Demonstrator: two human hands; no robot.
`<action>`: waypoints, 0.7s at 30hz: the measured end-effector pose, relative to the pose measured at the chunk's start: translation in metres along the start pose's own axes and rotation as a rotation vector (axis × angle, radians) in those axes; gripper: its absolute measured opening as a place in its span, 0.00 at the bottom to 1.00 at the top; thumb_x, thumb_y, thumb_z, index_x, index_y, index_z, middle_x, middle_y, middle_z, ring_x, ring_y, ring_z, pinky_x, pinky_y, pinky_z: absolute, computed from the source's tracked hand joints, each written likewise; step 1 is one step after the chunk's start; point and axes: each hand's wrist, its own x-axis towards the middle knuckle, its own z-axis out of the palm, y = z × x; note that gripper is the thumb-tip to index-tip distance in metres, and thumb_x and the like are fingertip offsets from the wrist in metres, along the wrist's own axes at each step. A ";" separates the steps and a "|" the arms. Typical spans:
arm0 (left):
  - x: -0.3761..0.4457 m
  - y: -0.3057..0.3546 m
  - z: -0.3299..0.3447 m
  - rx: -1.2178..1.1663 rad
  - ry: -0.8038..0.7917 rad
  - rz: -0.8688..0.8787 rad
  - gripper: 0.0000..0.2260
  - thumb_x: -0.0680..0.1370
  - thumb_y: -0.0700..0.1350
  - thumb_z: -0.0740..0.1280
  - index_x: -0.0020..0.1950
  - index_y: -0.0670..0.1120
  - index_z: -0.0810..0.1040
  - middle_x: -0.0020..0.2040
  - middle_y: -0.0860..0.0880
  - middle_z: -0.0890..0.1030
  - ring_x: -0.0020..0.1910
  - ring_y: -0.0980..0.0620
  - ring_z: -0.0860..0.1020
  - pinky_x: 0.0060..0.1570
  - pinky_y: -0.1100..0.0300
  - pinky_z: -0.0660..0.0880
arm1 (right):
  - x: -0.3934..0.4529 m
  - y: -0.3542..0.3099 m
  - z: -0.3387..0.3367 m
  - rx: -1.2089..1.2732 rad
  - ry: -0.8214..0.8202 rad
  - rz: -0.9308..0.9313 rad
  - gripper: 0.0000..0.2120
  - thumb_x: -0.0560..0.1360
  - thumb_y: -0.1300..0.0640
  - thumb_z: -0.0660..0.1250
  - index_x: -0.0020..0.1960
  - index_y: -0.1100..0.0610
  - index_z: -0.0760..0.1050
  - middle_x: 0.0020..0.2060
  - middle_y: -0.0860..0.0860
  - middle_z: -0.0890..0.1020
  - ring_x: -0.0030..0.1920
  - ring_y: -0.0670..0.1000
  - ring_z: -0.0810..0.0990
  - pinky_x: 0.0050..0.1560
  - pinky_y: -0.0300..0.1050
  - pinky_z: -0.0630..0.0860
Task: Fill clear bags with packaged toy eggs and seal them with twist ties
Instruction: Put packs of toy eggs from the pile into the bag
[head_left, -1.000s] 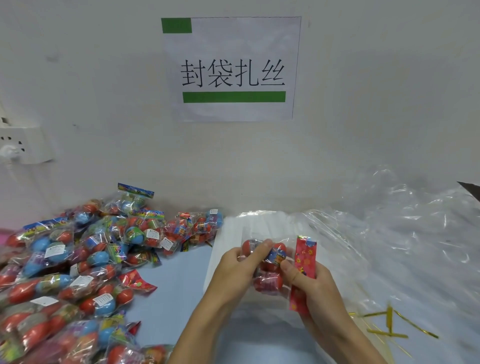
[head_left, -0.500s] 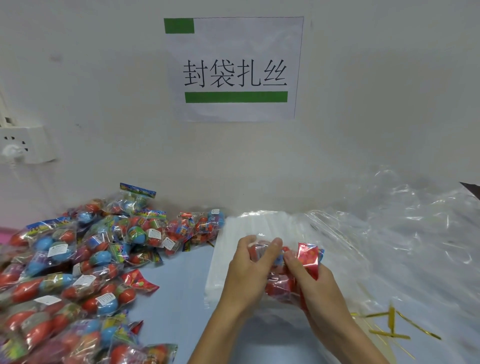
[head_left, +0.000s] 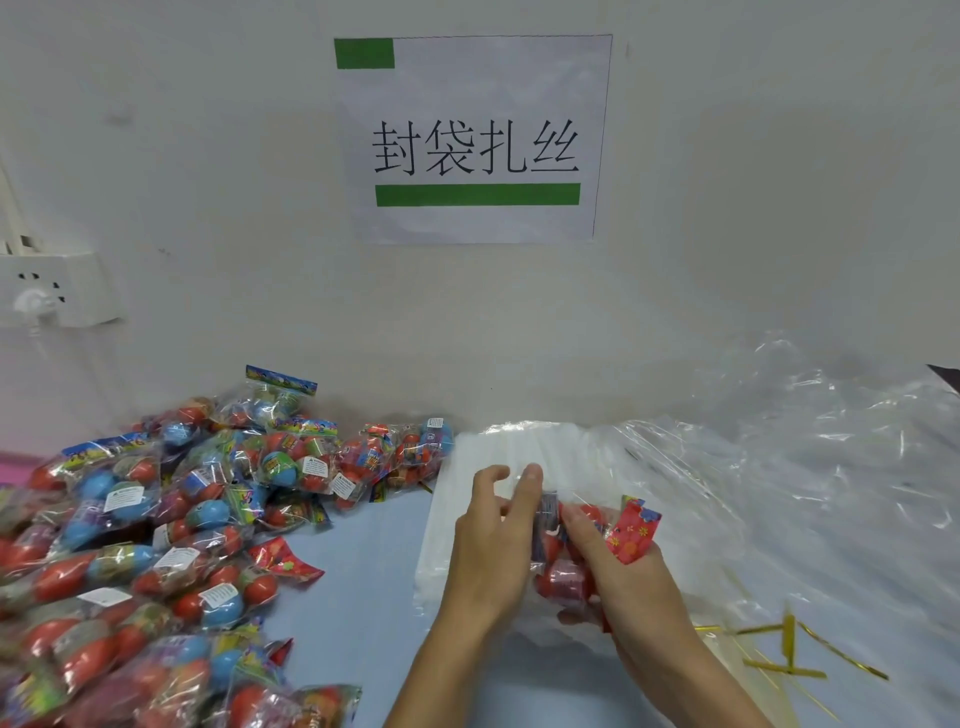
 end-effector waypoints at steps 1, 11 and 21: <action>0.001 0.001 0.000 -0.035 0.008 -0.057 0.21 0.80 0.64 0.59 0.62 0.51 0.75 0.50 0.47 0.83 0.50 0.47 0.83 0.58 0.46 0.79 | 0.001 0.001 0.000 -0.023 0.021 -0.015 0.11 0.73 0.44 0.71 0.44 0.51 0.85 0.36 0.55 0.86 0.34 0.55 0.86 0.29 0.43 0.78; -0.009 0.003 0.003 0.287 0.250 0.085 0.22 0.79 0.64 0.57 0.35 0.49 0.72 0.33 0.52 0.77 0.37 0.51 0.76 0.40 0.53 0.74 | -0.004 0.004 0.010 -0.108 0.016 -0.036 0.09 0.77 0.45 0.68 0.41 0.42 0.84 0.35 0.52 0.86 0.35 0.53 0.87 0.27 0.47 0.80; -0.007 0.000 0.011 0.184 0.145 0.082 0.19 0.81 0.59 0.60 0.33 0.50 0.68 0.28 0.55 0.75 0.30 0.58 0.73 0.30 0.66 0.66 | 0.000 0.018 0.011 -0.134 0.125 -0.055 0.10 0.77 0.43 0.67 0.42 0.45 0.84 0.34 0.52 0.86 0.37 0.53 0.87 0.31 0.48 0.81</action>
